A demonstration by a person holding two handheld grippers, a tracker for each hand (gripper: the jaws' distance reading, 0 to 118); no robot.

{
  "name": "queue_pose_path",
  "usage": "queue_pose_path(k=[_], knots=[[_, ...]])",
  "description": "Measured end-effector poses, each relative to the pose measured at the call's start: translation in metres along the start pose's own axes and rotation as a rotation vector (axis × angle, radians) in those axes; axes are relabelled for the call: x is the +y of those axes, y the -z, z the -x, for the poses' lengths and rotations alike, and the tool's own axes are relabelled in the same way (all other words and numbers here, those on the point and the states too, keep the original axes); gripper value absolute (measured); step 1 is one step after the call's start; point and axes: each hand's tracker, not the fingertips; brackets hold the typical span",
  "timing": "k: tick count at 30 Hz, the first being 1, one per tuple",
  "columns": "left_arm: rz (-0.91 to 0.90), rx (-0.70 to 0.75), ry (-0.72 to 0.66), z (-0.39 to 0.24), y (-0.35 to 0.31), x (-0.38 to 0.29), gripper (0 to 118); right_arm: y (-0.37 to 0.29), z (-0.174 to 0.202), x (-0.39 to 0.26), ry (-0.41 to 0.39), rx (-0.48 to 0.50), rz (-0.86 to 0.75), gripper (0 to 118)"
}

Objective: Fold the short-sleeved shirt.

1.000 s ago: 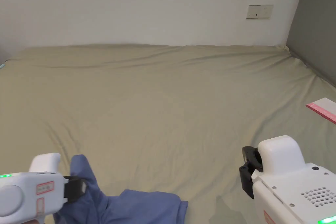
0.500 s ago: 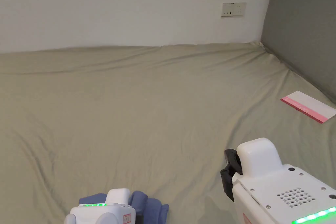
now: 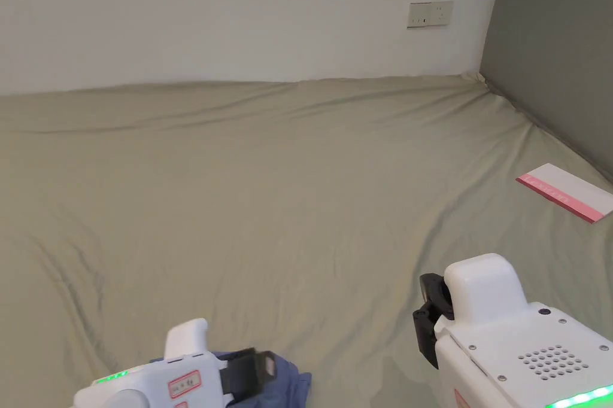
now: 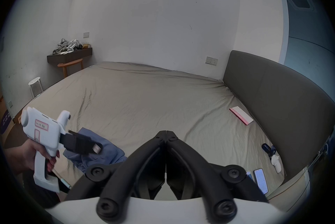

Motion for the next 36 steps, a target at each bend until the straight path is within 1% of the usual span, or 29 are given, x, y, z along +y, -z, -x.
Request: queue_pose_path(k=[1, 2, 3, 5, 7, 11, 13, 16, 18, 20, 22, 25, 28, 29, 30, 31, 32, 33, 34, 36], knots=[[-0.027, 0.048, 0.031, 0.004, -0.002, 0.001, 19, 0.0, 0.0, 0.0, 0.001, 0.0, -0.001, 3], [-0.044, 0.109, 0.076, 0.008, -0.005, 0.001, 5, -0.001, 0.001, 0.0, 0.001, 0.001, -0.002, 3], [-0.05, 0.155, 0.116, 0.011, -0.005, -0.001, 1, -0.002, 0.002, 0.0, 0.0, 0.001, -0.002, 3], [-0.05, 0.256, 0.23, 0.016, 0.001, -0.009, 0, -0.003, 0.004, 0.0, -0.003, 0.002, -0.003, 3], [-0.009, 0.308, 0.298, 0.018, 0.014, -0.02, 0, -0.005, 0.006, -0.001, -0.008, 0.006, -0.001, 3], [0.071, 0.266, 0.338, 0.015, 0.044, -0.044, 0, -0.006, 0.008, -0.002, -0.013, 0.009, 0.006, 3], [0.081, 0.255, 0.384, 0.004, 0.054, -0.056, 0, -0.006, 0.008, -0.003, -0.016, 0.007, 0.009, 3], [0.095, 0.273, 0.47, -0.017, 0.067, -0.076, 0, -0.007, 0.006, -0.005, -0.014, 0.001, 0.013, 3], [0.077, 0.308, 0.552, -0.031, 0.071, -0.089, 0, -0.005, 0.004, -0.006, -0.011, -0.004, 0.017, 3], [0.063, 0.336, 0.596, -0.041, 0.078, -0.098, 0, -0.003, 0.002, -0.008, -0.007, -0.006, 0.021, 3], [0.046, 0.35, 0.596, -0.047, 0.079, -0.105, 0, -0.001, 0.003, -0.009, -0.004, -0.005, 0.025, 3], [0.019, 0.33, 0.6, -0.055, 0.078, -0.113, 0, 0.002, 0.004, -0.01, -0.006, 0.0, 0.032, 3], [0.069, 0.18, 0.593, -0.064, 0.078, -0.122, 0, 0.007, 0.007, -0.009, -0.008, 0.008, 0.037, 3], [0.121, 0.095, 0.588, -0.066, 0.077, -0.122, 0, 0.008, 0.008, -0.008, -0.01, 0.009, 0.036, 3], [0.189, -0.005, 0.562, -0.066, 0.077, -0.122, 0, 0.01, 0.009, -0.005, -0.012, 0.011, 0.035, 3], [0.246, -0.071, 0.521, -0.064, 0.075, -0.124, 0, 0.013, 0.011, -0.003, -0.014, 0.014, 0.031, 3], [0.231, -0.072, 0.515, -0.063, 0.068, -0.128, 0, 0.016, 0.013, 0.001, -0.015, 0.019, 0.02, 3], [0.179, -0.042, 0.531, -0.059, 0.06, -0.124, 0, 0.019, 0.015, 0.004, -0.019, 0.023, 0.014, 3], [0.135, -0.059, 0.506, -0.055, 0.049, -0.118, 0, 0.021, 0.018, 0.007, -0.022, 0.027, 0.009, 3], [0.071, -0.095, 0.396, -0.036, 0.024, -0.098, 0, 0.027, 0.024, 0.012, -0.027, 0.048, -0.003, 3]])
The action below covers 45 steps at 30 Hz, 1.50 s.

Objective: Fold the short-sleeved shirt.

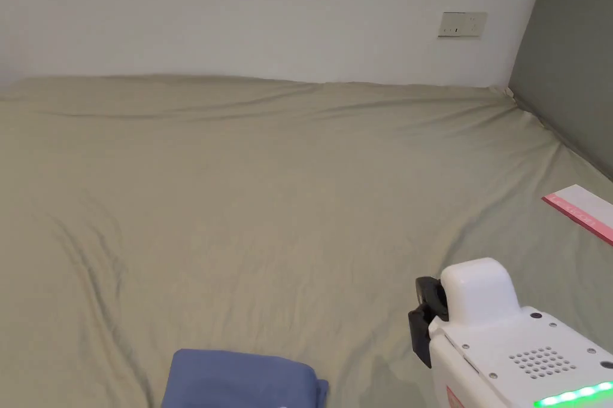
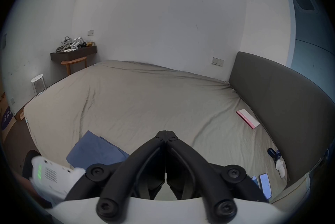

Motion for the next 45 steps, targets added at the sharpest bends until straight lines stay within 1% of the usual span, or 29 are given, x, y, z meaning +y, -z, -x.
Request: queue_pose_path(k=[2, 4, 6, 8, 10, 12, 14, 15, 17, 18, 19, 20, 21, 22, 23, 24, 25, 28, 31, 32, 33, 34, 35, 36, 37, 38, 40, 42, 45], knots=[[-0.108, 0.014, -0.086, 0.033, -0.03, 0.008, 0, 0.009, 0.009, 0.002, -0.007, 0.042, -0.006, 3], [-0.183, 0.12, -0.115, 0.065, -0.055, 0.01, 0, 0.022, 0.021, -0.001, -0.02, 0.098, 0.001, 3], [-0.203, 0.23, -0.16, 0.098, -0.073, 0.013, 0, 0.042, 0.037, -0.01, -0.033, 0.16, 0.044, 3], [-0.211, 0.288, -0.226, 0.126, -0.09, 0.011, 0, 0.067, 0.054, -0.025, -0.051, 0.214, 0.123, 3], [-0.219, 0.315, -0.261, 0.144, -0.101, 0.009, 0, 0.093, 0.071, -0.044, -0.069, 0.27, 0.256, 3], [-0.206, 0.331, -0.266, 0.156, -0.107, 0.007, 0, 0.114, 0.086, -0.067, -0.085, 0.306, 0.351, 3], [-0.187, 0.326, -0.275, 0.166, -0.108, 0.005, 0, 0.132, 0.101, -0.093, -0.122, 0.338, 0.426, 3], [-0.172, 0.315, -0.284, 0.17, -0.108, 0.003, 4, 0.141, 0.107, -0.104, -0.128, 0.355, 0.473, 3], [-0.125, 0.274, -0.328, 0.179, -0.103, 0.0, 19, 0.156, 0.115, -0.126, -0.119, 0.397, 0.59, 2], [-0.109, 0.256, -0.343, 0.183, -0.101, 0.0, 30, 0.161, 0.117, -0.135, -0.121, 0.415, 0.629, 2], [-0.095, 0.232, -0.366, 0.188, -0.098, -0.001, 30, 0.164, 0.117, -0.144, -0.122, 0.408, 0.613, 2], [-0.073, 0.211, -0.393, 0.194, -0.094, -0.001, 34, 0.158, 0.112, -0.139, -0.097, 0.398, 0.515, 2], [-0.057, 0.185, -0.423, 0.199, -0.092, -0.001, 45, 0.158, 0.107, -0.135, -0.085, 0.414, 0.558, 2], [-0.046, 0.149, -0.457, 0.205, -0.087, -0.002, 77, 0.159, 0.104, -0.136, -0.065, 0.422, 0.567, 2], [-0.031, 0.104, -0.497, 0.213, -0.08, -0.003, 102, 0.16, 0.102, -0.137, -0.057, 0.43, 0.564, 2], [-0.015, 0.052, -0.535, 0.219, -0.074, -0.004, 117, 0.162, 0.1, -0.14, -0.057, 0.439, 0.561, 2], [-0.001, -0.028, -0.594, 0.226, -0.07, -0.005, 117, 0.163, 0.098, -0.141, -0.054, 0.452, 0.555, 2], [0.075, -0.154, -0.727, 0.237, -0.044, -0.009, 117, 0.163, 0.093, -0.141, -0.007, 0.469, 0.561, 2], [0.029, -0.283, -0.771, 0.236, -0.029, -0.007, 115, 0.163, 0.092, -0.142, 0.001, 0.476, 0.559, 2], [0.03, -0.388, -0.846, 0.238, -0.022, -0.007, 104, 0.163, 0.092, -0.143, 0.001, 0.478, 0.558, 2], [0.043, -0.419, -0.939, 0.238, -0.012, -0.01, 86, 0.163, 0.091, -0.143, 0.002, 0.479, 0.557, 2], [0.052, -0.367, -0.961, 0.235, -0.004, -0.012, 53, 0.163, 0.091, -0.143, 0.002, 0.48, 0.556, 2], [0.088, -0.281, -0.918, 0.231, 0.002, -0.015, 33, 0.164, 0.091, -0.143, 0.004, 0.481, 0.556, 2], [0.106, -0.233, -0.882, 0.229, 0.008, -0.02, 30, 0.165, 0.089, -0.144, 0.011, 0.484, 0.557, 2], [0.069, -0.288, -0.909, 0.233, 0.007, -0.023, 30, 0.165, 0.089, -0.145, 0.02, 0.485, 0.561, 2], [0.054, -0.312, -0.937, 0.234, 0.003, -0.023, 30, 0.165, 0.088, -0.143, 0.031, 0.487, 0.557, 2], [0.052, -0.244, -0.844, 0.221, -0.001, -0.016, 30, 0.163, 0.088, -0.141, 0.04, 0.484, 0.562, 2], [0.074, -0.177, -0.783, 0.214, -0.008, -0.005, 30, 0.159, 0.088, -0.138, 0.043, 0.472, 0.561, 2], [0.095, -0.089, -0.66, 0.2, -0.015, 0.01, 30, 0.143, 0.082, -0.127, 0.043, 0.425, 0.506, 2]])
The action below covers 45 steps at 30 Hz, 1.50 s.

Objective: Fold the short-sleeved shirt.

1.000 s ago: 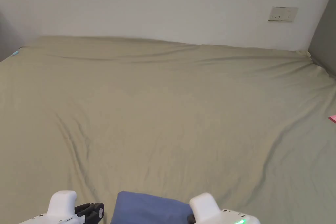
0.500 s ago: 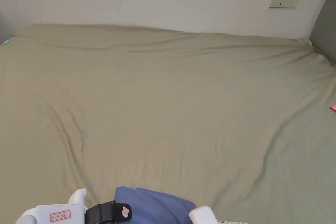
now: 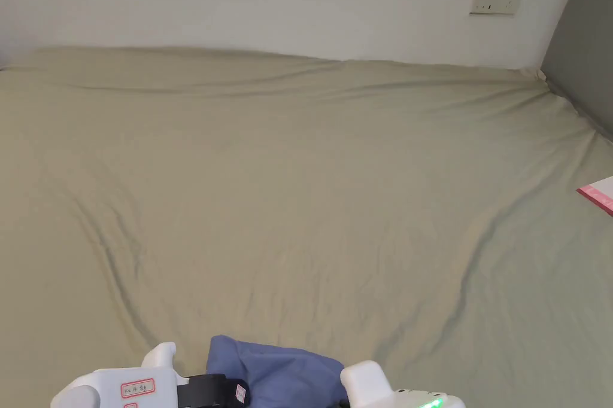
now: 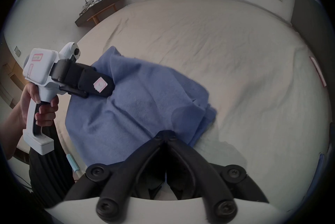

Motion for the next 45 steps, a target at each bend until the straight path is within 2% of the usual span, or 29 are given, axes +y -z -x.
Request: queue_pose_path(k=[2, 6, 9, 11, 17, 20, 24, 28, 32, 37, 45], knots=[[-0.015, 0.02, 0.049, -0.012, -0.008, -0.002, 30, -0.023, -0.003, 0.005, -0.005, -0.045, -0.079, 2], [-0.046, 0.008, 0.033, -0.027, -0.028, -0.008, 30, -0.078, -0.006, 0.026, -0.039, -0.168, -0.227, 2], [-0.073, 0.077, 0.052, -0.042, -0.044, -0.013, 30, -0.121, -0.003, 0.043, -0.032, -0.266, -0.311, 2], [-0.1, 0.103, 0.09, -0.052, -0.054, -0.018, 30, -0.146, 0.002, 0.051, -0.063, -0.319, -0.379, 2], [-0.145, 0.328, 0.278, -0.068, -0.08, -0.027, 29, -0.193, 0.026, 0.072, -0.104, -0.438, -0.538, 2], [-0.152, 0.406, 0.27, -0.059, -0.091, -0.027, 30, -0.201, 0.044, 0.077, -0.151, -0.473, -0.582, 2], [-0.182, 0.541, 0.325, -0.042, -0.108, -0.027, 30, -0.204, 0.068, 0.085, -0.184, -0.468, -0.616, 2], [-0.194, 0.594, 0.306, -0.011, -0.129, -0.016, 30, -0.198, 0.089, 0.094, -0.189, -0.451, -0.636, 2], [-0.217, 0.732, 0.333, 0.019, -0.154, -0.006, 29, -0.186, 0.106, 0.102, -0.196, -0.437, -0.638, 2], [-0.258, 0.791, 0.243, 0.06, -0.196, 0.009, 30, -0.168, 0.125, 0.107, -0.218, -0.444, -0.627, 2], [-0.231, 1.026, 0.267, 0.136, -0.245, 0.045, 29, -0.14, 0.139, 0.116, -0.241, -0.441, -0.572, 2]])
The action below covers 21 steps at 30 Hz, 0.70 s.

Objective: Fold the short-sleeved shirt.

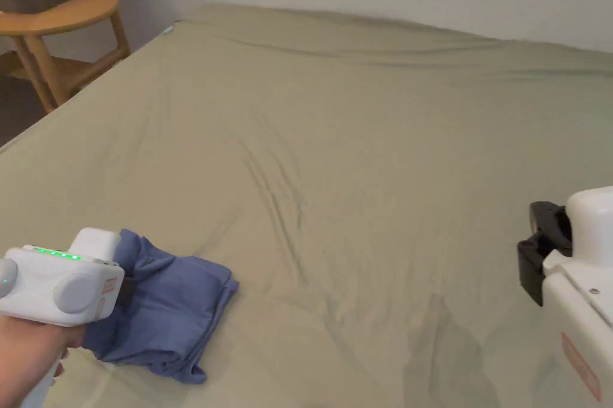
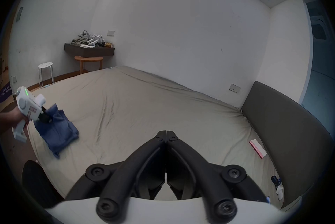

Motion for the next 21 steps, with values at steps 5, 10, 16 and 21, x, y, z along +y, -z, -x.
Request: queue_pose_path(k=[5, 10, 16, 21], knots=[[0.012, 0.185, 0.096, 0.055, 0.04, 0.012, 29, 0.012, 0.005, -0.004, -0.012, 0.001, 0.036, 2], [0.043, 0.271, 0.117, 0.1, 0.073, 0.029, 30, 0.026, 0.009, -0.009, -0.026, 0.002, 0.078, 2], [-0.062, 0.331, 0.106, 0.11, 0.045, 0.06, 112, 0.027, -0.005, -0.008, -0.007, -0.009, 0.088, 2], [-0.377, 0.179, -0.083, 0.081, -0.061, 0.089, 112, 0.013, -0.028, 0.001, 0.007, -0.033, 0.045, 2]])
